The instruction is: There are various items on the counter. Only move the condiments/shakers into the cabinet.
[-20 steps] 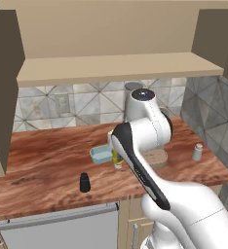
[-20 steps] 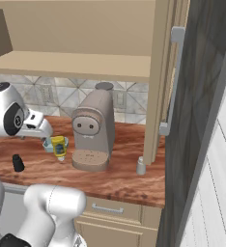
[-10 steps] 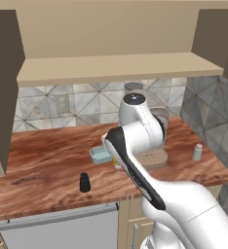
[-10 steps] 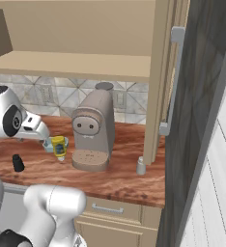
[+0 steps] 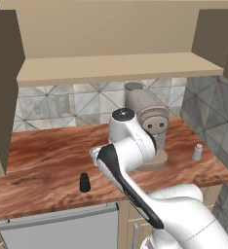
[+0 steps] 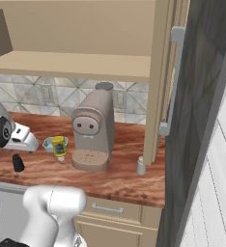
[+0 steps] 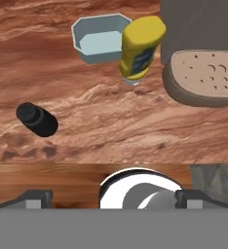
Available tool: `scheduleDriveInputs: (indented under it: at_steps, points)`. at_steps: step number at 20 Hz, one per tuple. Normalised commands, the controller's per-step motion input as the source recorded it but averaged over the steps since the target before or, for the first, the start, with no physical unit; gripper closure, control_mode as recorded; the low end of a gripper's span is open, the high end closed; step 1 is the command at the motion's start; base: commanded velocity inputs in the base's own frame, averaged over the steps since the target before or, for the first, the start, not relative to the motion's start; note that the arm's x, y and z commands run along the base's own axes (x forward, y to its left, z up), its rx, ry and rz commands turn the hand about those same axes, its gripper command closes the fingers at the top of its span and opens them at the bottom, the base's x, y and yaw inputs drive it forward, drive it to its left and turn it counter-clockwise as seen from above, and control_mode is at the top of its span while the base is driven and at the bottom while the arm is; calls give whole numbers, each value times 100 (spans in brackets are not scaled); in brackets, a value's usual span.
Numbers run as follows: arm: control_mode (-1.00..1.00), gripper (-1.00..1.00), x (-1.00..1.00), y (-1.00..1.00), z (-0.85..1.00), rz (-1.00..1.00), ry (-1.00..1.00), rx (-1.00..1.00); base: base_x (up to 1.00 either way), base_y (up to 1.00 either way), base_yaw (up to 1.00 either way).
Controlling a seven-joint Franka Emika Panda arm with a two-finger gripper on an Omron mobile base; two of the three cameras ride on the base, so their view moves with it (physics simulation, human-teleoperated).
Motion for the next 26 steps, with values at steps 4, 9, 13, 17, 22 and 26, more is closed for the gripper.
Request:
scheduleDriveInputs:
  at_steps: [4, 9, 13, 17, 22, 26]
  points:
    - [-100, -100, -22, 52, -30, 6, 0, 7, 0, 0, 0]
    - [-100, -100, -17, 54, -23, 11, 0, 8, 0, 0, 0]
    - [-100, -100, -12, 38, -20, 12, 0, 22, 0, 0, 0]
    - [-100, -100, 0, 4, -6, 7, 0, 9, 0, 0, 0]
    - [-100, -100, 1, 0, -26, 4, 0, -9, 0, 0, 0]
    - [-100, -100, 11, 0, -38, 5, 0, -11, 0, 0, 0]
